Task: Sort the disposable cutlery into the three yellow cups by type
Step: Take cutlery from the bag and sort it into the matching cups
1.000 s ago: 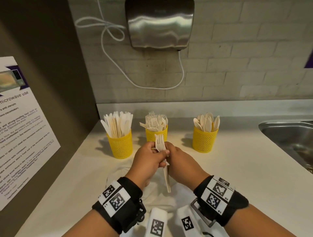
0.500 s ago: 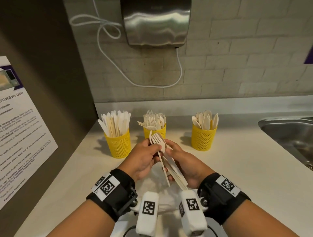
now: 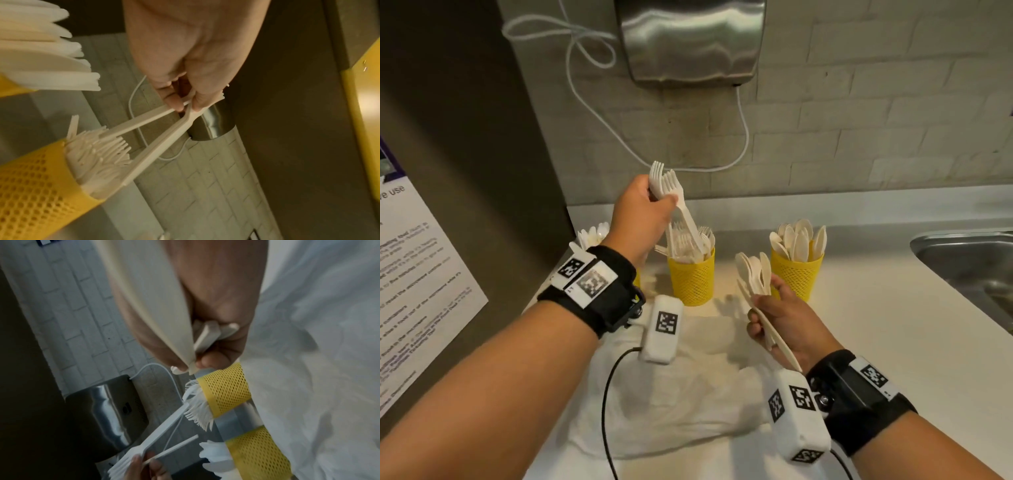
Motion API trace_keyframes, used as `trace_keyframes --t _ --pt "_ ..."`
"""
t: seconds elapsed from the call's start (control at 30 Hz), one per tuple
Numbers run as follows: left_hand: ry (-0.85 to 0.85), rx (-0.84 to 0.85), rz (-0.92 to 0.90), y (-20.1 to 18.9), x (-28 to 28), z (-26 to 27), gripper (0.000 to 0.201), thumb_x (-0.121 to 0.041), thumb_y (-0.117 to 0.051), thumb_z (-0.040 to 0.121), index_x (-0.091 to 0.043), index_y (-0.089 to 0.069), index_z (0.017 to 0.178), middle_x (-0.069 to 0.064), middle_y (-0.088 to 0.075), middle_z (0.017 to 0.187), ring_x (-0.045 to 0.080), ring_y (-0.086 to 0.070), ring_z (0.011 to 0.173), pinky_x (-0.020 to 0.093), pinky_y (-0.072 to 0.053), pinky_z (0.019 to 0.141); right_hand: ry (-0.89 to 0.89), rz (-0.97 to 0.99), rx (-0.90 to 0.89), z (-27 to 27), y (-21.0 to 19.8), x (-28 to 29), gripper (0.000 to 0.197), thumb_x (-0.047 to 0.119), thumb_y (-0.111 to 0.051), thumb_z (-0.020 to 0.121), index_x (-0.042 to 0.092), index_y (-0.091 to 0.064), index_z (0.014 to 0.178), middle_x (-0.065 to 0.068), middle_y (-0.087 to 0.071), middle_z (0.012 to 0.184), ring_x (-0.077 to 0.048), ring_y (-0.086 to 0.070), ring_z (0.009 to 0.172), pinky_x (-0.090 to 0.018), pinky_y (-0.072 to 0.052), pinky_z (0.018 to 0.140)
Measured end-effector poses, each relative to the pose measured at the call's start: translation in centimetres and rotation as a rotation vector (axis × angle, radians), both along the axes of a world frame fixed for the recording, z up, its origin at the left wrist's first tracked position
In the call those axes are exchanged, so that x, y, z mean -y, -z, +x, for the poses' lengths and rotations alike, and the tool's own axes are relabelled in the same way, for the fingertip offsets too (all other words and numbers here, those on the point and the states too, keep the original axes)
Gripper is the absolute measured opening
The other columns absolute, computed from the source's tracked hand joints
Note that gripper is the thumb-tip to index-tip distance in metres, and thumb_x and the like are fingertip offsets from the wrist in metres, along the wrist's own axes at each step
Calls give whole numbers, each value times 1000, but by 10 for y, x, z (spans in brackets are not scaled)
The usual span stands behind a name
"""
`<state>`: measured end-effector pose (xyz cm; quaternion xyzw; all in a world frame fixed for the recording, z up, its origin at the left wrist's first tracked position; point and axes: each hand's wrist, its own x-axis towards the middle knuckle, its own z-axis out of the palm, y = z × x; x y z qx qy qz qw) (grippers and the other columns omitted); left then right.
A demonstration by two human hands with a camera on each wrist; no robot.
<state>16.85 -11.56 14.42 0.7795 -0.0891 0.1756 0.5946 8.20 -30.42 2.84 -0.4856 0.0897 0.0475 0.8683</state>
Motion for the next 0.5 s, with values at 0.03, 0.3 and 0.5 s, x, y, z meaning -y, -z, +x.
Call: trace_keyframes --t 0.03,0.3,0.5 --pt "-24 20 49 0 2 6 10 -16 -59 87 -20 -56 96 -1 -63 89 18 -61 82 31 -52 71 11 -14 8 -1 0 2 48 -2 -44 92 29 -44 129 -11 -53 81 -14 -45 53 -23 -42 44" --pt "-119 73 359 3 17 32 13 -21 -59 88 -11 -52 93 -1 -57 84 19 -55 80 25 -41 63 76 -4 42 -6 -2 17 45 -4 -43 91 30 -50 121 -10 -53 85 -15 -44 55 -24 -39 46" --pt "-137 63 549 3 28 41 23 -24 -59 88 -7 -56 104 7 -60 95 22 -52 83 29 -38 70 69 -32 40 -7 2 18 46 -2 -44 92 32 -50 121 -11 -53 85 -15 -46 56 -25 -41 47"
